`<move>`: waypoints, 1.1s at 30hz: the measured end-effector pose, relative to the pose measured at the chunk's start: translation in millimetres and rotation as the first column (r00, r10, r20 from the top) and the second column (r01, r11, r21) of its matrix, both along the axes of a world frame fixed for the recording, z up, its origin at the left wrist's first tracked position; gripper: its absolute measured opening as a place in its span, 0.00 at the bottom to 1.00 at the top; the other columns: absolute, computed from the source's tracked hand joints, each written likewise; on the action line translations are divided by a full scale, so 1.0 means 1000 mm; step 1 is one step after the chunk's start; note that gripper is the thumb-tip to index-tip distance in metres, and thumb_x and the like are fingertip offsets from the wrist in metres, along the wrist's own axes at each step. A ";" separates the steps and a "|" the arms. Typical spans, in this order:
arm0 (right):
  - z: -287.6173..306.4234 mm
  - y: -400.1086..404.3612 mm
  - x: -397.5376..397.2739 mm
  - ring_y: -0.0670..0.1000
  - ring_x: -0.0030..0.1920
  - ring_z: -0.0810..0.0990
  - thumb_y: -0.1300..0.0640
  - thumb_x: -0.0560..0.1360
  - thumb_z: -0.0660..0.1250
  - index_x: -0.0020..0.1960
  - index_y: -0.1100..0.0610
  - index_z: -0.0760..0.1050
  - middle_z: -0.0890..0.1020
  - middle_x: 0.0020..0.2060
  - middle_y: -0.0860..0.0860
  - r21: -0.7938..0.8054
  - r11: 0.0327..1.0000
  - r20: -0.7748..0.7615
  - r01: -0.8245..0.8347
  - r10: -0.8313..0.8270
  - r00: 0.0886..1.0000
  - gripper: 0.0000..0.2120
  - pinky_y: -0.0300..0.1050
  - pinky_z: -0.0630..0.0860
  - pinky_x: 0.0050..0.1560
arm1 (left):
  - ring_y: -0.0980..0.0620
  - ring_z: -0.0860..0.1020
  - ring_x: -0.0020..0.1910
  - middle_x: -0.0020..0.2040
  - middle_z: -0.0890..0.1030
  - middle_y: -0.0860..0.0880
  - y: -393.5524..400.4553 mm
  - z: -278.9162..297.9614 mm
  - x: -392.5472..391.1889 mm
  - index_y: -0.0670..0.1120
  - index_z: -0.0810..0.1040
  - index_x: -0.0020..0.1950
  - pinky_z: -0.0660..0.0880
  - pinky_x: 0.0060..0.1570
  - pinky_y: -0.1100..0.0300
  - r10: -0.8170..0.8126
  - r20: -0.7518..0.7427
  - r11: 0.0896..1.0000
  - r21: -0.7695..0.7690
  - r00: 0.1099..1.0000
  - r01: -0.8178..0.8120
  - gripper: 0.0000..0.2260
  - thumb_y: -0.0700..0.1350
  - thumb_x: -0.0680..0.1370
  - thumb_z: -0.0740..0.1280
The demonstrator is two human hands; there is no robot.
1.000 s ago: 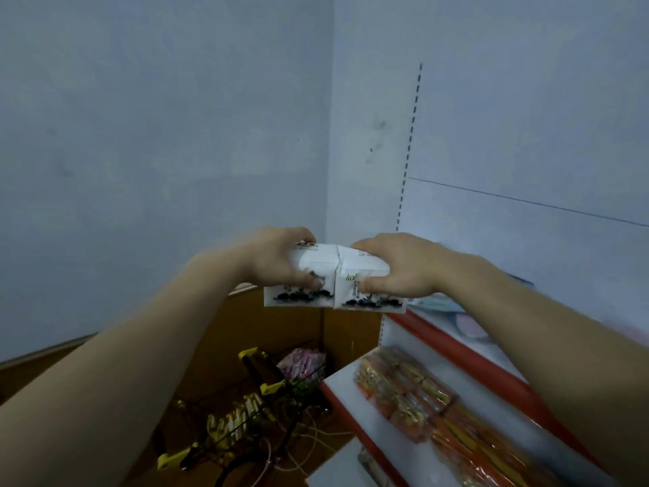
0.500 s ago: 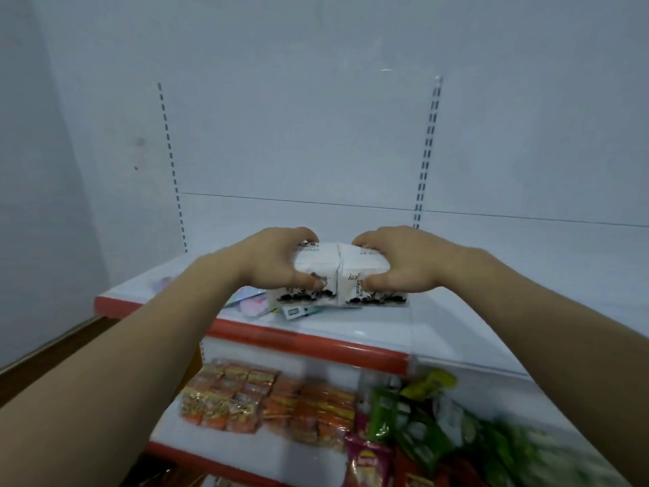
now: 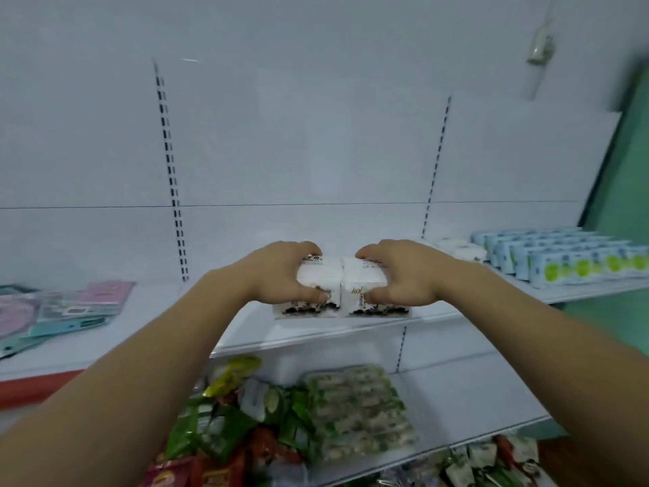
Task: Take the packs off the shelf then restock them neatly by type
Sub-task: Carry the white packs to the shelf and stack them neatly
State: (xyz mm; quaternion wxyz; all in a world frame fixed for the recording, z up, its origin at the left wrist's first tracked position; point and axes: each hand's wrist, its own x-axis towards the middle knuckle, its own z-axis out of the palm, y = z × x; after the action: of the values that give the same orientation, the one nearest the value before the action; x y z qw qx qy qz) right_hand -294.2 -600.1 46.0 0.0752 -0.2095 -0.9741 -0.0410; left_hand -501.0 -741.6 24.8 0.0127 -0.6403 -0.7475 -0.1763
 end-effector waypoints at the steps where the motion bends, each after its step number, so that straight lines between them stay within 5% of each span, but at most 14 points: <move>1: -0.004 0.013 0.018 0.54 0.59 0.76 0.41 0.71 0.71 0.73 0.46 0.66 0.76 0.59 0.50 0.000 1.000 -0.004 0.025 -0.025 1.000 0.33 0.52 0.74 0.59 | 0.50 0.76 0.53 0.56 0.78 0.54 0.019 -0.003 0.014 0.54 0.71 0.68 0.75 0.55 0.52 -0.025 -0.001 1.000 0.000 1.000 0.025 0.33 0.64 0.68 0.76; 9: -0.033 0.118 0.120 0.53 0.64 0.72 0.41 0.72 0.71 0.76 0.45 0.63 0.73 0.65 0.50 -0.033 0.982 -0.007 0.183 -0.184 0.983 0.36 0.52 0.72 0.64 | 0.50 0.73 0.60 0.62 0.76 0.52 0.155 -0.031 0.103 0.54 0.67 0.73 0.73 0.59 0.50 -0.144 -0.084 0.989 -0.044 0.986 0.140 0.36 0.67 0.69 0.72; 20: -0.037 0.276 0.151 0.53 0.69 0.65 0.46 0.73 0.72 0.77 0.46 0.60 0.69 0.69 0.49 -0.027 0.951 0.010 0.307 -0.307 0.952 0.36 0.54 0.69 0.67 | 0.49 0.70 0.65 0.65 0.75 0.52 0.323 -0.051 0.123 0.55 0.66 0.72 0.73 0.58 0.51 -0.125 -0.117 0.992 0.000 0.985 0.126 0.36 0.70 0.70 0.69; 29: -0.054 0.371 0.130 0.51 0.71 0.61 0.49 0.73 0.72 0.76 0.44 0.60 0.67 0.70 0.47 -0.099 0.965 0.040 0.244 -0.241 0.970 0.35 0.53 0.68 0.67 | 0.50 0.67 0.64 0.62 0.74 0.53 0.373 -0.072 0.121 0.54 0.66 0.71 0.74 0.54 0.51 0.007 -0.204 0.999 -0.050 0.979 -0.018 0.34 0.70 0.72 0.65; 33: -0.062 0.398 0.119 0.52 0.72 0.61 0.50 0.74 0.72 0.77 0.46 0.60 0.67 0.71 0.49 -0.130 0.984 0.075 0.124 -0.115 0.991 0.35 0.52 0.65 0.71 | 0.49 0.63 0.67 0.66 0.71 0.51 0.379 -0.081 0.125 0.52 0.67 0.72 0.73 0.60 0.48 0.106 -0.200 0.992 -0.049 0.974 -0.118 0.34 0.69 0.72 0.65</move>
State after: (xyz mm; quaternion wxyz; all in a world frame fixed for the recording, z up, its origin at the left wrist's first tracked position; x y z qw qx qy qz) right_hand -175.2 -202.3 -16.2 0.0256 -0.2706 -0.9623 0.0131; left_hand -375.7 -362.5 -56.7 0.0772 -0.6114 -0.7826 -0.0884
